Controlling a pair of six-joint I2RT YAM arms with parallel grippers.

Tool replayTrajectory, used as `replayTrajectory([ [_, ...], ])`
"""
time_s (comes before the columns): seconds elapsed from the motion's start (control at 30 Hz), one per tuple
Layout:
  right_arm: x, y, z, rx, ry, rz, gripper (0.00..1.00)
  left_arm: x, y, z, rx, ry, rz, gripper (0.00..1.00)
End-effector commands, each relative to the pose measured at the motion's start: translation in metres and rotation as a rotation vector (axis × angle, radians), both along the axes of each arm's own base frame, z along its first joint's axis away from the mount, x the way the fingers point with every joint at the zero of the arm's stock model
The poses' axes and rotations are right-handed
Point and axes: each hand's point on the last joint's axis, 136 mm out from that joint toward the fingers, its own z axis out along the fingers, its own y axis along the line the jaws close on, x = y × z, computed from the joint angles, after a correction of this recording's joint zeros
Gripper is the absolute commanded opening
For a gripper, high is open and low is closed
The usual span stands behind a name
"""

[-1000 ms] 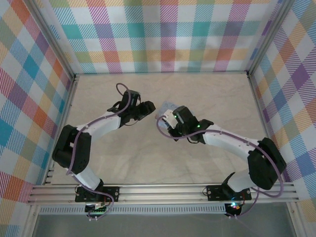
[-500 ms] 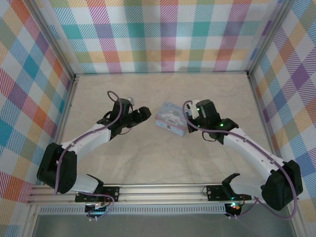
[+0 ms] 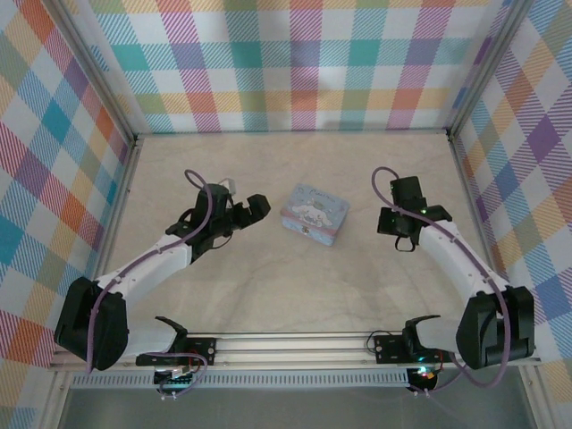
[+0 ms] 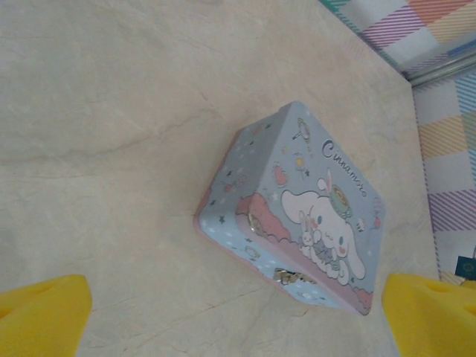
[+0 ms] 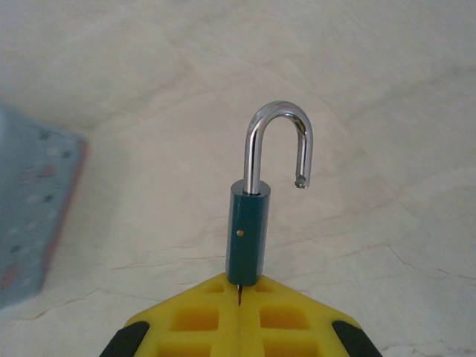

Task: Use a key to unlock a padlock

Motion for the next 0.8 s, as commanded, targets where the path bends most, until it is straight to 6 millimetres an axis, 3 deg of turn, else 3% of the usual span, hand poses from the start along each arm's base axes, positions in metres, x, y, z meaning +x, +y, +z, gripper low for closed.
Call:
replayTrajectory([
  [0.0, -0.002, -0.012, -0.019, -0.024, 0.076, -0.063, 0.0, -0.005, 0.015, -0.01, 0.058, 0.013, 0.031, 1.0],
  [0.33, 0.011, -0.004, -0.069, -0.014, 0.221, -0.061, 0.0, -0.01, 0.023, -0.019, 0.07, 0.025, 0.061, 1.0],
  [0.77, 0.02, 0.003, -0.09, 0.009, 0.274, -0.06, 0.03, -0.012, 0.023, -0.025, 0.074, 0.036, 0.06, 1.0],
])
